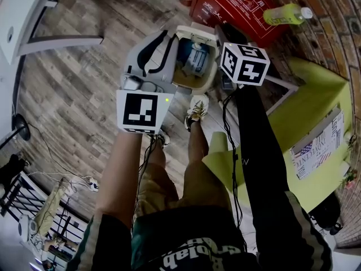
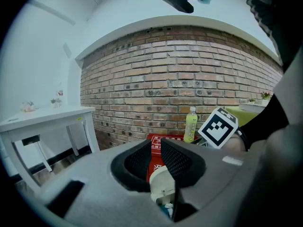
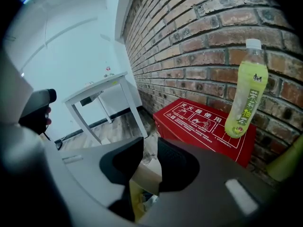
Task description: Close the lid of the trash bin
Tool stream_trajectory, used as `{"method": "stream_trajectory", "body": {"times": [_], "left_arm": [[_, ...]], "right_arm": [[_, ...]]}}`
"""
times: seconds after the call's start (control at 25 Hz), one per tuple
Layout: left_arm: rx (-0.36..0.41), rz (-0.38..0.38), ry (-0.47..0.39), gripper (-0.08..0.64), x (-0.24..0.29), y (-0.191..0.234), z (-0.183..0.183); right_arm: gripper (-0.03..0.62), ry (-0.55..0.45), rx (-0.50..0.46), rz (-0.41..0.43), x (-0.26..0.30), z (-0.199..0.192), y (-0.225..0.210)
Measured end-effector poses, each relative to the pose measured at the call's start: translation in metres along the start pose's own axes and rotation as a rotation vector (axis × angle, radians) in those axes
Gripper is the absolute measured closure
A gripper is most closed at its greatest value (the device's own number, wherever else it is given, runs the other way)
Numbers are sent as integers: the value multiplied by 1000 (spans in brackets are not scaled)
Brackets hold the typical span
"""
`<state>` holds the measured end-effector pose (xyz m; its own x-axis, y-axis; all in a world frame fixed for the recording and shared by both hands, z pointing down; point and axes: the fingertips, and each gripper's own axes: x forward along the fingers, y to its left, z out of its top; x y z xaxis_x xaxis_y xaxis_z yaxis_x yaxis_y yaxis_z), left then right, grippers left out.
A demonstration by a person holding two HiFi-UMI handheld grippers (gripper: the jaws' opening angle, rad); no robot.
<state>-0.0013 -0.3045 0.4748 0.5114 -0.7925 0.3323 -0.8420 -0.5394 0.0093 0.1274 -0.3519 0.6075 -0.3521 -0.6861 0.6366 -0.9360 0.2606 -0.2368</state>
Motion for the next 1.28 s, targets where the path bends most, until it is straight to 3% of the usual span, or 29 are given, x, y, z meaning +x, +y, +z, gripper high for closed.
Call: {"method": "stream_trajectory", "body": {"times": [0.72,1.28], "left_arm": [[-18,-3,15,488,-18,-5,-16],[-41,2,36,482,-32,-9,-26]], "right_arm": [[474,27,-17,9,-18,-34,24],[469,103,-43,29,-27,-80,45]]}}
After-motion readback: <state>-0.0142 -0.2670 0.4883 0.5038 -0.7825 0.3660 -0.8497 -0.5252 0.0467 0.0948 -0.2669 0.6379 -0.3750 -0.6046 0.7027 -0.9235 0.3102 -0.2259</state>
